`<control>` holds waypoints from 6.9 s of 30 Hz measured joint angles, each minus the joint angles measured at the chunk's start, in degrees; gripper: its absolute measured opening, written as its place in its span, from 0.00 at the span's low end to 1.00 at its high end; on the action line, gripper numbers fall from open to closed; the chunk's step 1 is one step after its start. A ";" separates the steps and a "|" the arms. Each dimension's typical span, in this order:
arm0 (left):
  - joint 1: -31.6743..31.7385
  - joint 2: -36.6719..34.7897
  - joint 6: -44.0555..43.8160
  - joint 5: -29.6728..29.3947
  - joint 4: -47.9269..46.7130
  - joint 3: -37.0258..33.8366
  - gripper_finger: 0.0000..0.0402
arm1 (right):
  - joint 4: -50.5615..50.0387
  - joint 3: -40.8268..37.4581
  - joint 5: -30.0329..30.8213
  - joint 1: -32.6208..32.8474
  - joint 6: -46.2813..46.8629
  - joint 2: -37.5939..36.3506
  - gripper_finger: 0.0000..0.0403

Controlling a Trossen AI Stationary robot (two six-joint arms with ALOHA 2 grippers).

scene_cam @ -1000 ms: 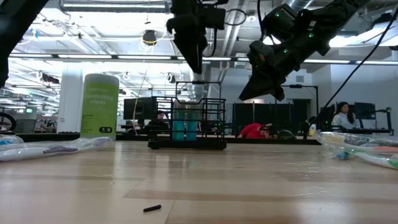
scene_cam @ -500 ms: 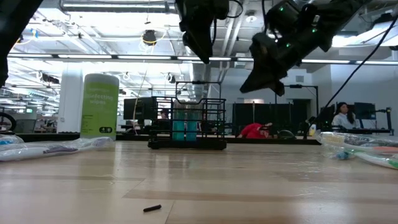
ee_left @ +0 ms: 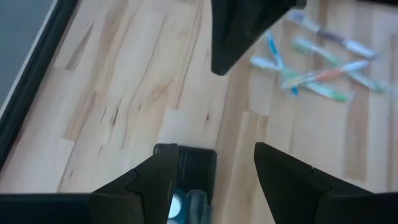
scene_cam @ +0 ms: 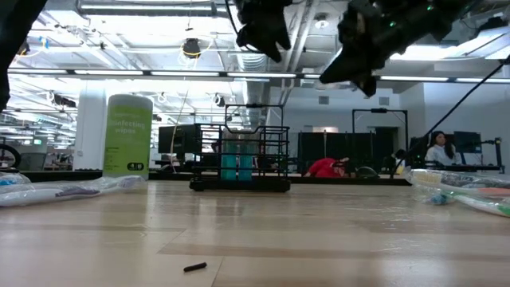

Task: Pick & Place toothbrushing station
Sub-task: Put the top right blue toothbrush into the black mesh organizer

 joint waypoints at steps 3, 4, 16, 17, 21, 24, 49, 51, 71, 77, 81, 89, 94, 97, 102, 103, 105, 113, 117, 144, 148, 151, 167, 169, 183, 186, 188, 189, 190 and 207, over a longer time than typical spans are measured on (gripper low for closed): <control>-0.35 -1.08 -0.70 -0.06 0.79 0.00 0.52 | -0.48 0.02 0.12 0.99 1.49 -2.03 0.00; -0.51 -1.34 -0.77 -0.08 0.69 0.00 0.52 | -0.79 -0.01 0.22 1.35 1.89 -2.84 0.00; -2.78 -8.31 -3.31 -0.39 8.80 -9.76 0.51 | -0.46 0.02 5.99 8.00 7.68 -10.60 0.00; -3.07 -9.73 -3.78 -0.43 11.18 -12.46 0.50 | -0.62 0.02 6.51 8.62 8.06 -11.33 0.00; -4.18 -16.67 -5.65 -0.44 21.38 -23.18 0.44 | -0.60 0.02 8.78 11.00 9.44 -13.15 0.00; -4.91 -21.85 -8.09 -0.41 27.34 -30.14 0.40 | -0.48 0.02 9.67 12.87 11.47 -14.16 0.00; -10.42 -36.91 -24.71 4.98 37.61 -51.62 0.28 | -0.48 0.00 15.11 24.35 27.16 -12.63 0.00; -10.42 -36.91 -26.05 6.65 37.68 -52.15 0.28 | -0.83 0.02 15.08 25.45 28.15 -12.55 0.00; -10.42 -36.91 -27.74 7.71 36.55 -52.57 0.26 | -24.17 0.02 14.26 32.83 53.88 -12.18 0.00; -10.42 -36.89 -27.61 6.20 36.57 -52.57 0.26 | -29.90 0.02 10.35 33.08 57.55 -12.18 0.00; -10.44 -36.89 -27.68 4.59 36.57 -52.57 0.26 | -34.48 0.02 7.22 32.99 61.78 -12.18 0.00; -10.68 -36.84 -28.07 3.29 36.59 -52.54 0.26 | -42.38 -0.12 2.51 32.81 67.35 -12.18 0.00; -11.05 -36.84 -28.22 3.22 36.61 -52.52 0.26 | -37.74 -3.85 -4.63 32.74 70.31 -12.18 0.00; -11.32 -36.84 -28.22 3.21 36.61 -52.52 0.26 | -33.06 -6.75 -6.16 33.38 73.60 -12.18 0.00; -11.38 -36.84 -28.22 2.59 36.71 -52.52 0.26 | -27.92 -9.62 -6.21 32.93 77.03 -12.18 0.00; -11.38 -36.84 -28.22 2.48 36.72 -52.52 0.26 | -27.98 -10.09 -6.36 32.44 77.46 -12.18 0.00; -11.38 -36.84 -28.19 2.29 36.79 -52.52 0.26 | -28.11 -10.75 -7.71 31.02 77.59 -12.18 0.00; -11.36 -36.84 -27.65 0.86 37.58 -52.52 0.26 | -28.52 -12.82 -10.48 24.44 68.95 -12.18 0.03; -11.36 -36.84 -27.61 0.86 37.88 -52.52 0.26 | -29.14 -14.79 -12.05 22.00 69.12 -12.18 0.09; -13.61 -36.82 -24.72 -4.17 42.16 -52.50 0.26 | -28.82 -21.18 -18.47 -0.48 71.05 -12.18 0.45; -13.61 -36.82 -24.72 -4.17 42.47 -52.50 0.26 | -28.24 -22.89 -19.51 -1.89 71.04 -12.18 0.42; -13.61 -36.82 -24.72 -4.17 42.54 -52.50 0.26 | -27.81 -23.21 -19.52 -2.78 71.04 -12.18 0.41; -13.59 -36.82 -24.64 -4.17 43.02 -52.50 0.26 | -25.20 -23.17 -18.54 -5.93 67.85 -5.95 0.45; -13.61 -36.82 -24.61 -4.17 43.04 -52.50 0.26 | -23.52 -23.12 -18.66 -5.55 67.89 -4.40 0.44; -13.59 -36.82 -24.59 -3.78 43.26 -52.50 0.26 | -18.94 -23.04 -19.72 -5.33 63.35 -1.03 0.23; -13.59 -36.82 -24.57 -3.66 43.26 -52.50 0.26 | -18.89 -23.06 -19.69 -5.33 62.11 -1.01 0.20; -13.59 -36.82 -24.57 -3.66 43.26 -52.50 0.26 | -18.87 -23.08 -19.66 -5.33 61.40 -0.99 0.17; -13.59 -36.82 -24.57 -3.66 43.26 -52.50 0.26 | -18.84 -23.10 -19.64 -5.33 61.03 -1.01 0.16; -13.59 -36.82 -24.57 -3.66 43.26 -52.50 0.26 | -18.82 -23.10 -19.59 -5.33 60.71 -1.01 0.15; -13.59 -36.82 -24.57 -3.73 43.27 -52.50 0.26 | -18.88 -15.13 -10.49 -5.48 52.83 -0.99 0.09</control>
